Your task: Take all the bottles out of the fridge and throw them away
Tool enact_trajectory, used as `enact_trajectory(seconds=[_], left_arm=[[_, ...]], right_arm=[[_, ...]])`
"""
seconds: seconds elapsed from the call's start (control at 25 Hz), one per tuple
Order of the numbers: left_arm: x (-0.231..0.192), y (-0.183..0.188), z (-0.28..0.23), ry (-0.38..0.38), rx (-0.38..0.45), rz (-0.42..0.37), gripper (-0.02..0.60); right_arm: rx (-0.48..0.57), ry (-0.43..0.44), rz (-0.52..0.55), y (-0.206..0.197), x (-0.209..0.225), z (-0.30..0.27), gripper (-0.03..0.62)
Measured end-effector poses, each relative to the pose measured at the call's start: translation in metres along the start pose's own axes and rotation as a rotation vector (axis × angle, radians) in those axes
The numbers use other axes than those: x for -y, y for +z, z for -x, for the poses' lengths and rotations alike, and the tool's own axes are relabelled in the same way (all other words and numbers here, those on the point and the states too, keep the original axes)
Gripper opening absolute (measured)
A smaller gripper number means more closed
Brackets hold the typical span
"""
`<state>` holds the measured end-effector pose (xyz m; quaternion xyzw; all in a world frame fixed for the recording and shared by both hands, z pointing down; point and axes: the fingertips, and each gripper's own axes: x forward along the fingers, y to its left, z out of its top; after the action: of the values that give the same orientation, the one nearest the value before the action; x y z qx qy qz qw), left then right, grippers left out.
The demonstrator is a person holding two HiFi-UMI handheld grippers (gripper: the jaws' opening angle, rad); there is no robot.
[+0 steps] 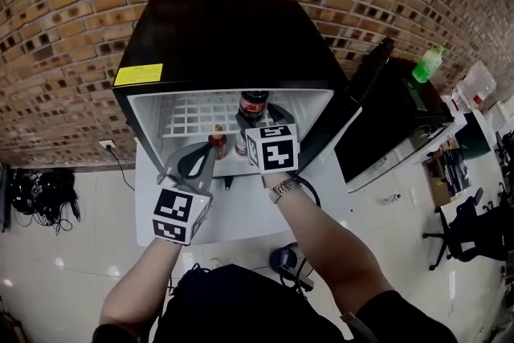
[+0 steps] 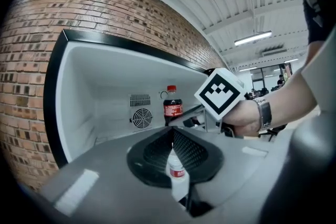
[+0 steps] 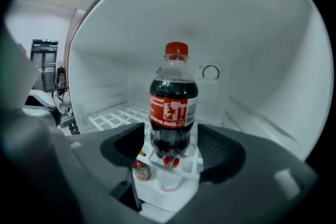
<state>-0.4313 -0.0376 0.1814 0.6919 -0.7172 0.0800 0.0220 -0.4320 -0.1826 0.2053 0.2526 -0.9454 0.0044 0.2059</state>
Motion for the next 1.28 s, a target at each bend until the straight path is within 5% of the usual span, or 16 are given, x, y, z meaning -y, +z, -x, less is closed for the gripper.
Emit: enact_trajectory(seconds=[0.68,1.28], left_arm=[[-0.009,-0.008,-0.005,-0.022,-0.025,-0.002,0.003],[0.072,-0.005,-0.001,-0.029,-0.039,-0.014,0.003]], right_arm=[[0.015,-0.014,-0.004,0.001,-0.001,-0.01,0.288],[0.099,0.088,-0.004,-0.024,-0.004,0.093,0.285]])
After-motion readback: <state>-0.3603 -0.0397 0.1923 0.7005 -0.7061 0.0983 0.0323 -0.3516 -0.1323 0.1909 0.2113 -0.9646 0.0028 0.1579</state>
